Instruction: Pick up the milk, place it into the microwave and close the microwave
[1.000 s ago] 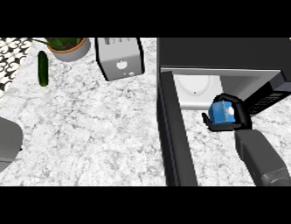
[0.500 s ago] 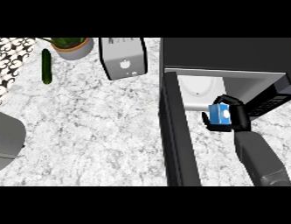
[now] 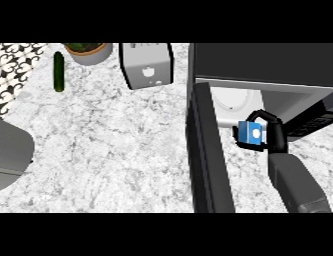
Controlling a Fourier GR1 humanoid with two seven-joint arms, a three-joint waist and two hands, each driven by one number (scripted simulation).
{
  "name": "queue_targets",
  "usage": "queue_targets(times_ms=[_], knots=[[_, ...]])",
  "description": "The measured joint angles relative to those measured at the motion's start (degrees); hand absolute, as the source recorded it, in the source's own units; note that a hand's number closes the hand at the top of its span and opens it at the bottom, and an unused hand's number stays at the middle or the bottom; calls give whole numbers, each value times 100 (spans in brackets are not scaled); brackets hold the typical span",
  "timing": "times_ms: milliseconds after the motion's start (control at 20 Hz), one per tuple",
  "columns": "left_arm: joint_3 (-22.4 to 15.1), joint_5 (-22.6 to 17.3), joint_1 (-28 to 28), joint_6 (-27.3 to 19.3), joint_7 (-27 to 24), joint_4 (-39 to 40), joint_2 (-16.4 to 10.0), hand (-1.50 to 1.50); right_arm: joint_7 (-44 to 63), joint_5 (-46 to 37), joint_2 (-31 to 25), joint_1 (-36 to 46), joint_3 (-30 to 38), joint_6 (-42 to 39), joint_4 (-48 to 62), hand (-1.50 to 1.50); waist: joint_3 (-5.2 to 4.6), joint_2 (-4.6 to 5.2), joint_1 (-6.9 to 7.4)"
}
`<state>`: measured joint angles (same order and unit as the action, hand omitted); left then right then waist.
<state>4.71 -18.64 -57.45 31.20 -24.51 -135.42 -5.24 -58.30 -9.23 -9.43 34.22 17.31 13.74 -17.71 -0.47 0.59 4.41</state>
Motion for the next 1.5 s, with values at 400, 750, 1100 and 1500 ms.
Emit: queue_targets(times_ms=[400,750,1100,1500], knots=[[16,-36,218,-15,73,26,-87,-150,-2,170,69,-178,67,594,-272,150,-5,38,143],[51,-75,365,-43,140,45,-147,-150,-9,288,89,-391,69,929,-595,150,5,81,285],[161,-79,497,-121,230,50,-222,-150,14,381,97,-576,39,1214,-895,150,25,126,402],[228,-78,633,-153,351,57,-333,-150,107,472,128,-722,-4,1576,-1178,-150,55,173,502]])
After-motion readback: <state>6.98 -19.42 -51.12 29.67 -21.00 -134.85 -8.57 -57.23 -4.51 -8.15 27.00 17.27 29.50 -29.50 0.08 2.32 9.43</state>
